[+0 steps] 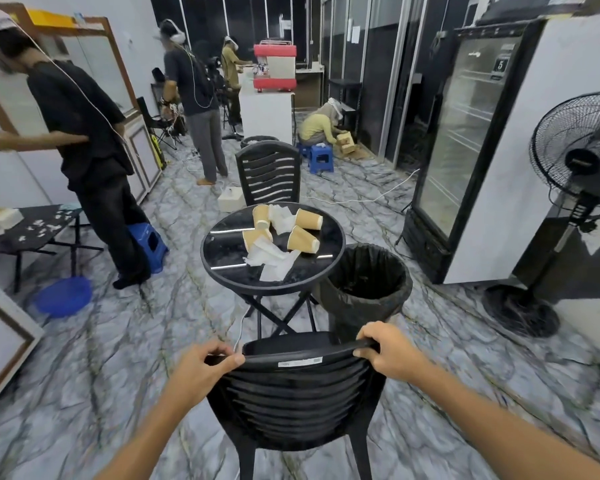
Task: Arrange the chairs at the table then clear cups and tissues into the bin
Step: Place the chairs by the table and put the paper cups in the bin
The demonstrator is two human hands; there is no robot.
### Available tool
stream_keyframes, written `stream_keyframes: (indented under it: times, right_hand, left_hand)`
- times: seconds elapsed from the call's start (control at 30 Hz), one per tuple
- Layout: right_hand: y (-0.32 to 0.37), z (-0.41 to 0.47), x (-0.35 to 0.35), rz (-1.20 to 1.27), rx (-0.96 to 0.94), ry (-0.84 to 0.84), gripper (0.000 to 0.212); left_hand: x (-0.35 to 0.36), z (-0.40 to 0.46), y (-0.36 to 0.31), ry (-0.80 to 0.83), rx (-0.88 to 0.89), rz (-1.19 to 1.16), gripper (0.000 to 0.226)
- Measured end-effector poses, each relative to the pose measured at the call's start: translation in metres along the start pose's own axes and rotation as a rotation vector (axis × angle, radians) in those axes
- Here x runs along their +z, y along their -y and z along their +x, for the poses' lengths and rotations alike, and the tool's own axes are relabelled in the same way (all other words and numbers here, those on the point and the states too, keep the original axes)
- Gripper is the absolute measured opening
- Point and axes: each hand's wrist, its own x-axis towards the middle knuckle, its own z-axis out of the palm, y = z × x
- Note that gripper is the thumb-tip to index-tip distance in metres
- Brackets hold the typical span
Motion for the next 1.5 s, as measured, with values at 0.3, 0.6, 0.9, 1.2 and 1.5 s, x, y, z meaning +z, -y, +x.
stream_keyframes:
  times: [0.3,0.6,0.9,1.2,1.5]
  right_hand:
    - [-0.002,-0.055,0.025,0.020,-0.041,0.010,0.012]
    - [0.010,-0.109,0.040,0.023,0.008,0.120,0.012]
    - [0.041,-0.125,0.006,0.011,0.084,0.189,0.075]
    - [0.050,-0.114,-0.044,-0.041,0.151,0.081,0.087]
    - [0.024,-0.086,-0.093,-0.161,0.256,0.012,0.097]
  left_hand:
    - [0.018,-0.061,0.023,-0.020,-0.059,-0.014,0.046]
    - [0.017,-0.119,0.029,0.070,-0.076,0.072,0.049]
    - [0.007,-0.129,-0.024,0.182,0.011,0.369,0.100]
    - [0.027,-0.094,-0.081,0.244,0.153,0.450,0.090]
    - [0.048,-0.014,-0.141,0.321,0.276,0.504,0.094]
